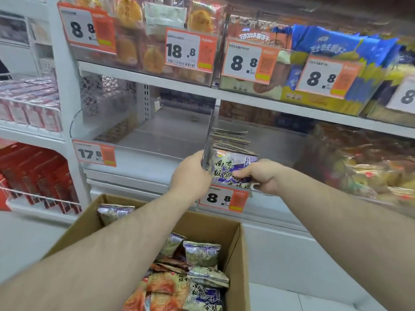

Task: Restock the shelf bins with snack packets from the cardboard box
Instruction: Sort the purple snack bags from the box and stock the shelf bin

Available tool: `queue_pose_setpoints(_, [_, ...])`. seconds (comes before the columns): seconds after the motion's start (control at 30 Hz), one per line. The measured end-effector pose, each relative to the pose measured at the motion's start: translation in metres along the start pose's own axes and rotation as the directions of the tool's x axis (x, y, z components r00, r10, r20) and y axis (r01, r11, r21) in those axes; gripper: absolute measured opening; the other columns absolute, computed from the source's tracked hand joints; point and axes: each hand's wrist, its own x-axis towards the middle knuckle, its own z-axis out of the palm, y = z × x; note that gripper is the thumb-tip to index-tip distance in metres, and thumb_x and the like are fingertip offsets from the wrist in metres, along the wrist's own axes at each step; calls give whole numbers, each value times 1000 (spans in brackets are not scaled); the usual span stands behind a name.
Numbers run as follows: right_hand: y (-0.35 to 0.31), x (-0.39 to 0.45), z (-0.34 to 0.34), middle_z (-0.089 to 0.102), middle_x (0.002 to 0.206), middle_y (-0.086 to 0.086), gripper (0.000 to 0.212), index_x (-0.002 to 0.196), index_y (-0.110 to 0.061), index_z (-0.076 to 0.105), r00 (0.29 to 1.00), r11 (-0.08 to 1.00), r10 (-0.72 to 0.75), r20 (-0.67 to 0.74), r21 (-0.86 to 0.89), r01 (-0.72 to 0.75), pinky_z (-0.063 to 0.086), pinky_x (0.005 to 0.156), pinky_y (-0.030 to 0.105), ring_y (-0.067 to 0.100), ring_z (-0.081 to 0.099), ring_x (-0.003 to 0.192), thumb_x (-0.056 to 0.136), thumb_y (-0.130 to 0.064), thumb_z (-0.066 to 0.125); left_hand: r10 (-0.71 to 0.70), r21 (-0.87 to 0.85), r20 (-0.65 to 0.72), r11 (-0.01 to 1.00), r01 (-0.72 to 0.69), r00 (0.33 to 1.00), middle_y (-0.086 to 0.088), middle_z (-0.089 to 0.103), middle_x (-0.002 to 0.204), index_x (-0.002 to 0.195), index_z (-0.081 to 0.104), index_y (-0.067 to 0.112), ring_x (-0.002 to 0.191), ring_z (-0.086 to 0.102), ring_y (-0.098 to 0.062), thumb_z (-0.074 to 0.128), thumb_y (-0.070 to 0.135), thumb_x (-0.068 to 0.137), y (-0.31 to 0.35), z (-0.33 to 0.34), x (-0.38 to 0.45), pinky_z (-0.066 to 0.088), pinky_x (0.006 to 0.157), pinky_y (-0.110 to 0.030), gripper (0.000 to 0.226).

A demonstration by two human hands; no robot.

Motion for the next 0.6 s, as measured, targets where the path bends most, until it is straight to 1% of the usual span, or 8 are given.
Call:
queue_pose_setpoints(0.07, [1,6,9,72,87,16,32,101,3,62,1000,999,19,-11,-27,-19,55,84,39,26,69,82,74,3,80,9,32,2,999,-9,1000,7,58,94,103,58,30,88,53,-23,44,30,102,-2,0,2,39,70,-30,14])
queue_pose_setpoints(0.17, [0,12,15,72,98,24,33,97,4,57,999,996,24,-37,-81,-27,56,90,50,35,71,95,73,5,80,19,36,22,999,-20,1000,6,57,99,113,58,29,88,50,-21,43,26,103,-5,-1,3,37,71,-29,19])
queue_pose_setpoints(0.27, [-1,19,19,72,94,22,26,91,4,61,998,994,40,-39,-97,-43,54,94,51,32,70,91,74,5,80,13,29,24,999,-14,1000,6,59,97,103,55,32,88,52,-22,42,26,103,-4,-1,3,38,70,-30,14])
queue_pose_setpoints(0.33, [-1,22,20,72,92,22,26,97,8,63,998,997,47,-44,-64,-49,55,91,50,31,70,87,76,8,78,23,24,29,999,-24,999,4,62,97,96,50,35,89,56,-25,41,27,103,-5,0,3,39,69,-31,14])
queue_pose_setpoints(0.4, [0,24,21,73,96,23,34,106,10,63,998,997,44,-40,-67,-47,58,86,49,34,72,90,75,7,78,27,22,35,999,-28,999,2,62,95,94,48,35,90,56,-27,40,26,103,-7,0,4,39,68,-31,15])
queue_pose_setpoints(0.47, [1,24,20,74,96,21,38,109,8,64,999,991,47,-27,-121,-50,58,85,47,34,72,91,75,3,80,28,28,39,999,-29,999,3,59,92,93,48,33,89,55,-27,39,24,103,-7,0,3,38,68,-31,16])
queue_pose_setpoints(0.53, [1,23,18,75,94,17,41,106,2,67,997,978,77,-14,-192,-78,58,86,45,32,72,92,71,-7,85,20,22,52,1000,-21,998,6,57,92,100,51,32,86,53,-24,39,22,103,-7,-1,2,36,67,-29,16])
queue_pose_setpoints(0.6, [2,21,15,75,97,14,57,104,-3,69,992,959,121,-21,-256,-122,58,87,45,31,72,94,56,-22,93,31,33,92,999,-34,995,5,60,102,115,53,28,89,53,-21,39,23,103,-6,-4,2,37,69,-29,19])
